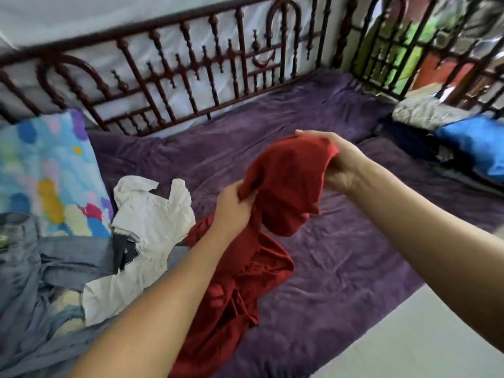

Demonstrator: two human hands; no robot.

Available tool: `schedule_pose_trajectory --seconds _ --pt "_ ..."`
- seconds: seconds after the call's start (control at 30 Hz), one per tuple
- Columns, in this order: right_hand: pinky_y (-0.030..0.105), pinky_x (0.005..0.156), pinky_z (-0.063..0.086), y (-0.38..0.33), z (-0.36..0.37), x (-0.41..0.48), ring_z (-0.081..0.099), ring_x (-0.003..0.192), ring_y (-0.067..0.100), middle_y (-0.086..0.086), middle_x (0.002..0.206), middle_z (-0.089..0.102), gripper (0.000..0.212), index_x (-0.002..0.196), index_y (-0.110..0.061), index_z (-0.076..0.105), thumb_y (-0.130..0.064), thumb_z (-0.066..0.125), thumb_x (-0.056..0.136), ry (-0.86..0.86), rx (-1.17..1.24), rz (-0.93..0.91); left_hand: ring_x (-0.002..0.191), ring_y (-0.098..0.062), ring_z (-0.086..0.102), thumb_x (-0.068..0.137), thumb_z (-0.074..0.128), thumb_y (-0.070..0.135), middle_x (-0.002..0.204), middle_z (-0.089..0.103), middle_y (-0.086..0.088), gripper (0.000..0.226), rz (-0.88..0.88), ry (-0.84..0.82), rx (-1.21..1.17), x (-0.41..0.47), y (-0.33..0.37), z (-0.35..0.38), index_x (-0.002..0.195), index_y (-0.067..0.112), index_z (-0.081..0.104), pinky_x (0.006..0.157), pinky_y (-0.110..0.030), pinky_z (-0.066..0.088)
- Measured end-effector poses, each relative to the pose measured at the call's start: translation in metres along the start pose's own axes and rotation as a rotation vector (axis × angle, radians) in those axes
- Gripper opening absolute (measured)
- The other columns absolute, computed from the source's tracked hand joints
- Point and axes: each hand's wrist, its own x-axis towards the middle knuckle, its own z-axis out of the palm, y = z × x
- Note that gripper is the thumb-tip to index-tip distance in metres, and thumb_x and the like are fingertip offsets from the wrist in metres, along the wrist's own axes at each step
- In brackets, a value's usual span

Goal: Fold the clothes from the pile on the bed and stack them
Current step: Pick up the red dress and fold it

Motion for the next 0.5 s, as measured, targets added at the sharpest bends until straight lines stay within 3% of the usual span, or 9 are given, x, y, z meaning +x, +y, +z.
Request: schedule_pose_trajectory --seconds 0.07,0.13,0.2,0.27,0.3,0.37,0.43,0.5 --pt "0.023 0.061 0.052 -0.016 0.005 -0.015 0.059 0.052 0.009 0.001 0.058 0.064 0.012 0.077 -0.007 0.06 -0.015 0.053 0.084 0.113 -0.007 -0.074 0.077 -0.012 0.055 0.088 0.058 0.001 0.08 0.064 -0.005 0.013 -0.111 -0.015 -0.147 0.005 0.026 -0.029 0.084 0.009 0.068 0.073 -0.033 0.042" --pt "0.015 0.047 0.041 -0.029 0.003 -0.022 0.047 0.036 0.005 -0.002 0.044 0.053 0.026 0.074 -0.01 0.049 -0.008 0.038 0.097 0.247 0.091 -0.149 0.077 -0.018 0.058 0.089 0.056 -0.001 0.08 0.067 -0.004 0.018 -0.16 -0.028 -0.253 0.005 0.054 -0.061 0.087 0.013 0.067 0.073 -0.032 0.046" --pt "0.012 0.034 0.033 -0.037 -0.001 -0.027 0.041 0.03 0.004 0.0 0.043 0.05 0.033 0.073 -0.012 0.046 -0.003 0.029 0.1 0.301 0.151 -0.182 0.076 -0.017 0.063 0.094 0.054 0.009 0.081 0.072 -0.002 0.013 -0.177 -0.067 -0.342 0.0 0.08 -0.084 0.092 0.014 0.066 0.071 -0.026 0.052" --pt "0.014 0.035 0.038 -0.035 0.001 -0.033 0.046 0.035 0.005 0.003 0.055 0.052 0.03 0.083 -0.012 0.049 0.004 0.029 0.098 0.266 0.14 -0.193 0.081 -0.015 0.067 0.096 0.053 0.022 0.09 0.074 -0.002 0.017 -0.163 -0.11 -0.365 -0.007 0.105 -0.096 0.1 0.013 0.067 0.073 -0.023 0.055" --pt "0.017 0.041 0.043 -0.032 0.003 -0.035 0.051 0.043 0.008 0.006 0.066 0.053 0.032 0.095 -0.011 0.052 0.011 0.028 0.094 0.229 0.086 -0.21 0.081 -0.013 0.069 0.097 0.052 0.026 0.092 0.074 -0.002 0.021 -0.156 -0.107 -0.362 -0.01 0.115 -0.099 0.101 0.013 0.068 0.071 -0.022 0.056" --pt "0.026 0.057 0.043 -0.02 0.007 -0.035 0.052 0.063 0.017 0.014 0.088 0.054 0.056 0.119 -0.007 0.053 0.024 0.026 0.08 0.172 -0.101 -0.28 0.079 -0.01 0.07 0.097 0.05 0.034 0.092 0.074 0.0 0.028 -0.146 -0.081 -0.328 -0.016 0.132 -0.104 0.101 0.014 0.068 0.064 -0.019 0.055" --pt "0.028 0.06 0.045 -0.004 0.012 -0.035 0.056 0.07 0.02 0.018 0.095 0.06 0.064 0.123 -0.006 0.055 0.03 0.035 0.074 0.114 -0.34 -0.339 0.081 -0.009 0.07 0.096 0.05 0.04 0.093 0.074 0.0 0.032 -0.153 -0.066 -0.299 -0.02 0.144 -0.106 0.102 0.014 0.068 0.063 -0.018 0.053" --pt "0.024 0.063 0.051 0.007 0.015 -0.034 0.058 0.075 0.012 0.007 0.09 0.064 0.052 0.113 -0.009 0.06 0.024 0.06 0.073 0.046 -0.767 -0.425 0.078 -0.01 0.07 0.094 0.052 0.042 0.088 0.075 -0.001 0.034 -0.157 -0.06 -0.253 -0.023 0.153 -0.109 0.094 0.014 0.071 0.061 -0.018 0.052"
